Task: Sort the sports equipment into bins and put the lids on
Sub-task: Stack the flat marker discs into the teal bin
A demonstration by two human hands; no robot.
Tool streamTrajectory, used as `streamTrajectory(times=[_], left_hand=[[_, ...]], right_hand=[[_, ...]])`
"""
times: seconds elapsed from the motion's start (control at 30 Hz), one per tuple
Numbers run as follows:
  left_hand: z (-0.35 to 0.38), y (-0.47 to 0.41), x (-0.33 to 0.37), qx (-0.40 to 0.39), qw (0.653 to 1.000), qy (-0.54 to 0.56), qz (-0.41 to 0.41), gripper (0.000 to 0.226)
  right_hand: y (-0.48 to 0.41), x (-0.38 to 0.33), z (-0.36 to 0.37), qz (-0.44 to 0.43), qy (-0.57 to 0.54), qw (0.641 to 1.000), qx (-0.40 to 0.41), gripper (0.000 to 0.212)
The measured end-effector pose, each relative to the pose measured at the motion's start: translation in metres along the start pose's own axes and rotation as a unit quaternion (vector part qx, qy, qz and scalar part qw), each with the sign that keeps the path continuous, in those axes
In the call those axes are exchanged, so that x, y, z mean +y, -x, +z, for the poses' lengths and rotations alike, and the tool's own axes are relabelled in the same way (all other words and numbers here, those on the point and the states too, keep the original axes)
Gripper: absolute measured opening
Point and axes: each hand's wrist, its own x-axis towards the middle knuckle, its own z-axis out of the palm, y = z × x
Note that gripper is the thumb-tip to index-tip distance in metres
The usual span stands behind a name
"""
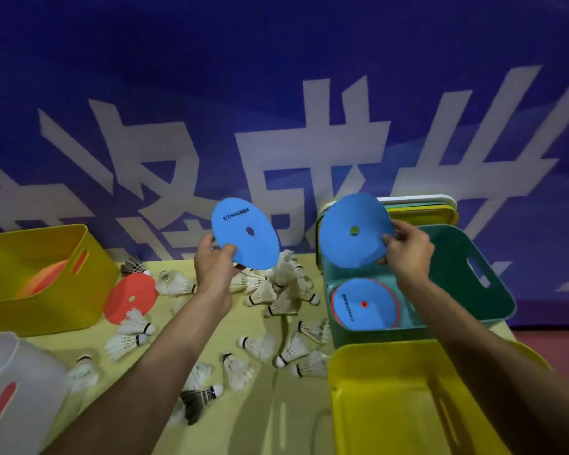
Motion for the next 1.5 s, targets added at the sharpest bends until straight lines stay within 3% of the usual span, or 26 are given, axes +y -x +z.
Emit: streamTrajectory(times=[0.17,0.37,0.57,0.67,0.8,0.83,0.9,0.97,1.1,1.23,1.5], left_hand=[[0.025,0.028,-0.007,-0.059,0.996,0.045,-0.049,0.044],[0.025,0.043,-0.01,-0.092,0.994,0.036,-0.044,0.039],[0.022,0.044,-0.008,-0.106,0.992,0.044,-0.053,0.038],[0.024,0.043,-0.01,-0.117,0.991,0.032,-0.051,0.037],[0.034,0.043,-0.014,-0.134,0.989,0.032,-0.054,0.037],[0.039,0.043,-0.015,-0.138,0.988,0.033,-0.054,0.038],[0.049,0.046,-0.018,-0.152,0.987,0.031,-0.052,0.035],[0.06,0.051,-0.02,-0.166,0.984,0.028,-0.052,0.031],[0.077,0.058,-0.02,-0.19,0.98,0.03,-0.053,0.035],[0.082,0.059,-0.02,-0.188,0.981,-0.017,-0.038,0.036],[0.069,0.068,-0.018,-0.256,0.963,-0.059,-0.055,0.034]], right_hand=[[-0.024,0.055,-0.027,0.071,0.049,0.996,-0.025,0.037],[-0.037,0.114,-0.004,0.11,0.215,0.96,-0.138,0.04],[-0.041,0.128,0.016,0.149,0.233,0.94,-0.2,0.039],[-0.045,0.13,0.014,0.163,0.254,0.925,-0.23,0.027],[-0.051,0.128,0.003,0.123,0.329,0.9,-0.257,0.04],[-0.051,0.124,0.001,0.109,0.311,0.908,-0.258,0.038],[-0.047,0.109,-0.004,0.145,0.156,0.939,-0.27,0.029],[-0.036,0.085,-0.009,0.194,-0.014,0.926,-0.324,0.034],[-0.022,0.039,-0.023,0.179,-0.178,0.9,-0.355,0.042],[-0.012,0.025,-0.033,0.141,-0.236,0.906,-0.322,0.025],[-0.025,0.058,-0.057,0.183,-0.214,0.94,-0.19,0.03]])
